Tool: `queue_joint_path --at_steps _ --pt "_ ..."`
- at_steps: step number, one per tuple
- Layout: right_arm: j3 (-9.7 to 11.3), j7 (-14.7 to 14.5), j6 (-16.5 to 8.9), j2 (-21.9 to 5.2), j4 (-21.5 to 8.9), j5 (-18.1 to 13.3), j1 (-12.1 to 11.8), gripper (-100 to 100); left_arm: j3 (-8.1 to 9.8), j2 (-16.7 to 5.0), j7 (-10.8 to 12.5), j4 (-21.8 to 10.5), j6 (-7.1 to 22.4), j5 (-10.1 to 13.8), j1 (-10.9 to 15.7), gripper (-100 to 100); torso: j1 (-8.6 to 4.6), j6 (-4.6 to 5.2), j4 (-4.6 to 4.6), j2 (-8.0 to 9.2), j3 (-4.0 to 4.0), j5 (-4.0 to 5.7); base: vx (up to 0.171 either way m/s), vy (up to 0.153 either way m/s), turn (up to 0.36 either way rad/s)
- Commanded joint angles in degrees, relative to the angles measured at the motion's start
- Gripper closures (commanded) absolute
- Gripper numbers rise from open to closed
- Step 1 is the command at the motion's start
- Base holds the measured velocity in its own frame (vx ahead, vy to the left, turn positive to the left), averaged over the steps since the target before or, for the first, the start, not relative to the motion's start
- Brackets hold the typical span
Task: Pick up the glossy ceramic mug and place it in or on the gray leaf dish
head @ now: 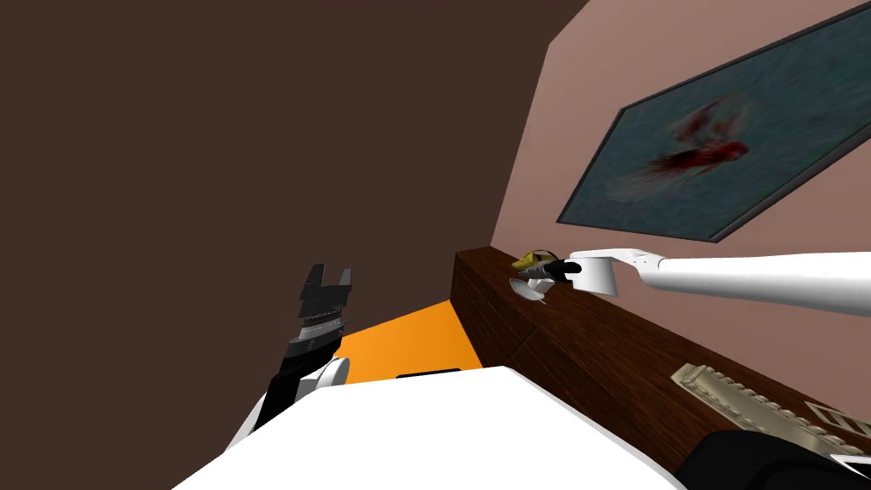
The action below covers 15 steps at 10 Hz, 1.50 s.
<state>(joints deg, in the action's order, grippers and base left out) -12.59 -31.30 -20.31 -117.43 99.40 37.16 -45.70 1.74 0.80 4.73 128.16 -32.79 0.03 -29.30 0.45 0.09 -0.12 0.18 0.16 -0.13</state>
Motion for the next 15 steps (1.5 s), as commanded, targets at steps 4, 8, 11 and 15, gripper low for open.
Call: queue_joint_path --at_steps 4,8,11,15 --pt "-1.7 0.3 -1.2 -4.4 1.4 3.5 0.7 -100 0.00 0.0 0.0 0.0 0.0 0.0 0.0 0 -0.17 -0.01 0.00 0.01 0.00 0.04 -0.002 -0.038 -0.070" --pt "-3.9 0.8 -2.9 -10.3 3.3 8.2 1.6 -100 0.01 0.0 0.0 0.0 0.0 0.0 0.0 0 -0.24 0.02 0.00 0.00 0.00 0.06 0.003 -0.064 -0.106" --pt "-5.6 1.1 -4.2 -14.8 4.8 11.7 2.3 -100 0.01 0.0 0.0 0.0 0.0 0.0 0.0 0 -0.21 0.01 0.00 0.00 0.00 0.06 0.004 -0.062 -0.102" --pt "-5.1 1.0 -4.8 -13.5 5.5 10.9 3.0 0 0.00 0.0 0.0 0.0 0.0 0.0 0.0 0 -0.01 0.00 0.00 0.01 0.00 0.02 0.001 -0.007 -0.003"
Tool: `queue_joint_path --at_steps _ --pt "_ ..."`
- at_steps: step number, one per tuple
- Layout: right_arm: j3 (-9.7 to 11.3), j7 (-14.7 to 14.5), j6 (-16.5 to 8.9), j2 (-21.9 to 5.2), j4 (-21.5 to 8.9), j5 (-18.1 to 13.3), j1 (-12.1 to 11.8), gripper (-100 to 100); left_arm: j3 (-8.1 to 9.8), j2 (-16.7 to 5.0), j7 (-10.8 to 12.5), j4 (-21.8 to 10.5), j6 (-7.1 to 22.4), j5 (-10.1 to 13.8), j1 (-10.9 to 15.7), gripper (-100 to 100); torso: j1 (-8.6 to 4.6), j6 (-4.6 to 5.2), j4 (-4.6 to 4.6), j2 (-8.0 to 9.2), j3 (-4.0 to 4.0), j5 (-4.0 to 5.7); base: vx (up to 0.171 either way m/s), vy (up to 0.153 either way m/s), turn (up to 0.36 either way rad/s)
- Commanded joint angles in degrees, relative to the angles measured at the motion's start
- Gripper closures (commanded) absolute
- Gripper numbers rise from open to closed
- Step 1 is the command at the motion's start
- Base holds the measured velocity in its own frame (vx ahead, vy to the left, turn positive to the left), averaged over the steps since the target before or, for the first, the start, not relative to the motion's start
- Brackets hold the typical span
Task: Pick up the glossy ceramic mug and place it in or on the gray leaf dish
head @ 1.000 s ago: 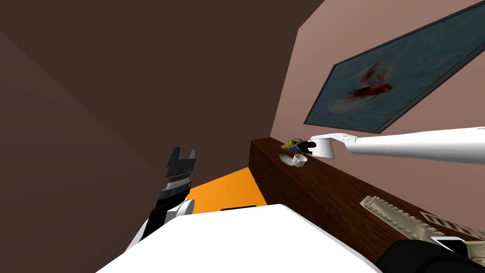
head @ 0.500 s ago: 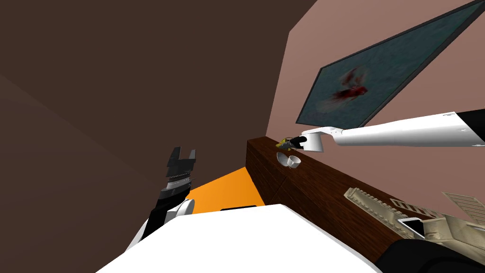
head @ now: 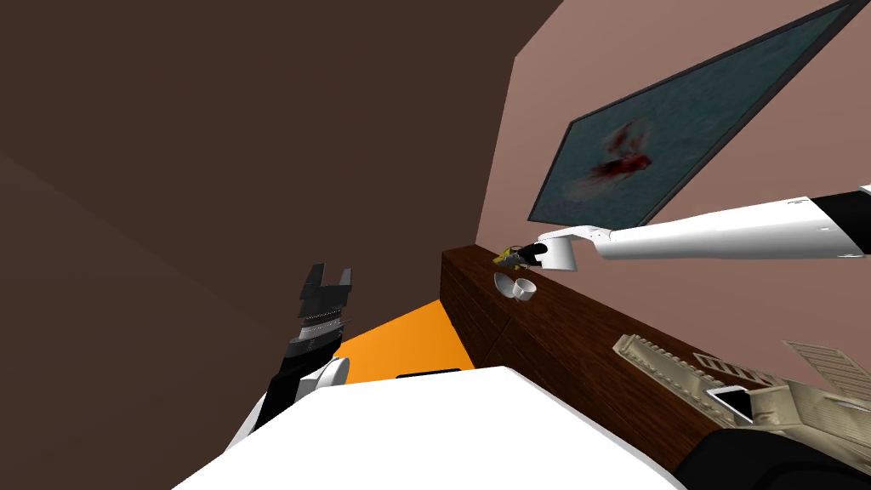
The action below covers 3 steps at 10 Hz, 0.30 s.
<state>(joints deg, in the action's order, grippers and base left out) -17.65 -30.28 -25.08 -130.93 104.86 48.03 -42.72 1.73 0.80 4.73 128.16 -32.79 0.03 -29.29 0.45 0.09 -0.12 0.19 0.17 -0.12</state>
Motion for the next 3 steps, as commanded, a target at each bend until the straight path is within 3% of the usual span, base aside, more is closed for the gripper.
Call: queue_joint_path --at_steps 1,3 --pt "0.0 0.0 0.0 0.0 0.0 0.0 0.0 0 0.00 0.0 0.0 0.0 0.0 0.0 0.0 0 0.00 0.00 0.00 0.00 0.00 0.00 0.000 0.000 0.000" --pt "0.0 0.0 0.0 0.0 0.0 0.0 0.0 0 0.00 0.0 0.0 0.0 0.0 0.0 0.0 0 0.01 0.00 0.00 0.00 0.00 0.00 0.000 0.000 0.000"
